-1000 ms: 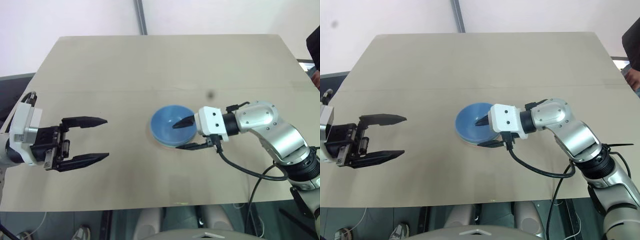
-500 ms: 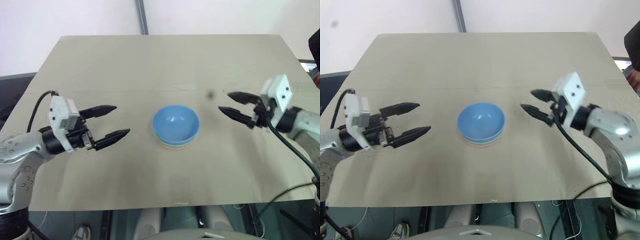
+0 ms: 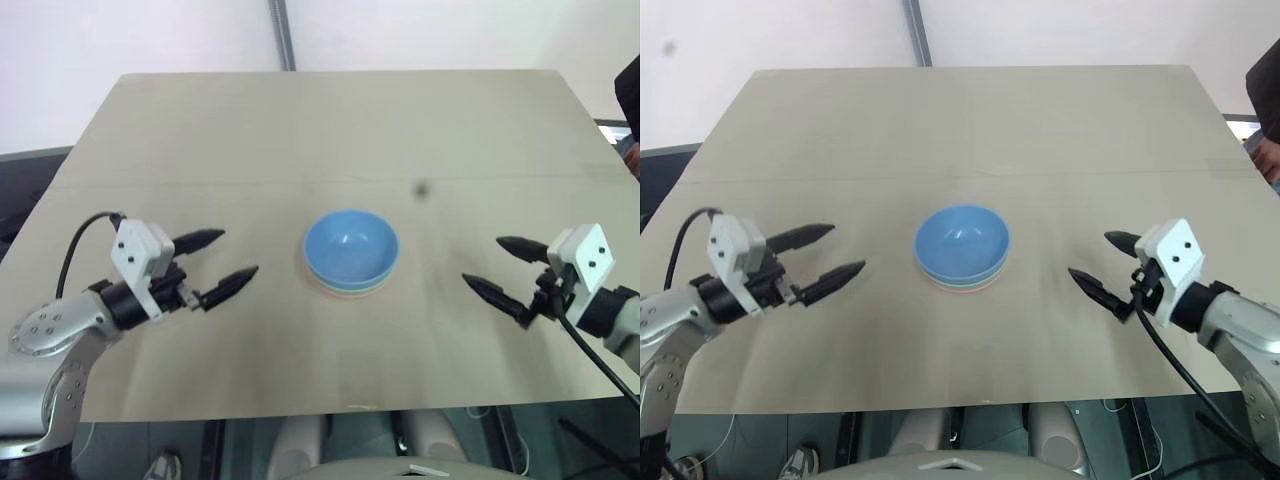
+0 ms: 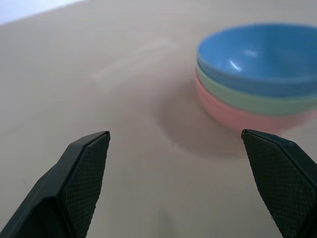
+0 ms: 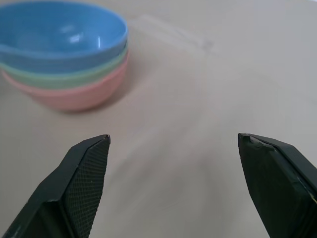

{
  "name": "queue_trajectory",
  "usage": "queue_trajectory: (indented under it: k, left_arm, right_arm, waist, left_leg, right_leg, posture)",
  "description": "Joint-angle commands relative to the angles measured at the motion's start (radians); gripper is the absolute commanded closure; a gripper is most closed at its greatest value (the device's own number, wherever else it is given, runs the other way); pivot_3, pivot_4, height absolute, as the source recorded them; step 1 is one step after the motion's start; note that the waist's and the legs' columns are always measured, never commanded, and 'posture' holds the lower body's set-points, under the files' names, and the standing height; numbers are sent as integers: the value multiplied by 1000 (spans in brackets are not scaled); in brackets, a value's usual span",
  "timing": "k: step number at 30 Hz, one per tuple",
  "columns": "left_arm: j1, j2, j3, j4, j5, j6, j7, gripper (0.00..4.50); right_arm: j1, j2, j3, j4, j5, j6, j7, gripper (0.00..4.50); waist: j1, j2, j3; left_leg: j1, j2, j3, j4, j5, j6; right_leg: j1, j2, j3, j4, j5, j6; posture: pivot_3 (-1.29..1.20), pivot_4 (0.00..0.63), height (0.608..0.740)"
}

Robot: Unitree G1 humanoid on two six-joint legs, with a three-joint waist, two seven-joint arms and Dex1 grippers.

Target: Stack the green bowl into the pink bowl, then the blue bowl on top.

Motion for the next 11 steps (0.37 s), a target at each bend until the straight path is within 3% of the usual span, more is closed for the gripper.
queue_trajectory:
  k: [1, 11]
  left_arm:
    - [48, 41, 100, 4, -12, -81, -115, 0]
    - [101, 106, 156, 58, -45, -71, -264, 0]
  right_arm:
    - [39, -37, -122, -60, 89, 8, 36, 41]
    - [101, -99, -193, -72, 167, -16, 83, 41]
  waist:
    - [0, 0, 0]
    - [0, -1, 0]
  left_leg:
    - [0, 0, 1, 0, 0, 0]
    - [4, 0, 5, 0, 0, 0]
  right_leg:
    - [0, 0, 0, 0, 0, 0]
    - [4, 1, -1, 0, 0, 0]
  posture:
    - [0, 150, 740]
    - [0, 150, 740]
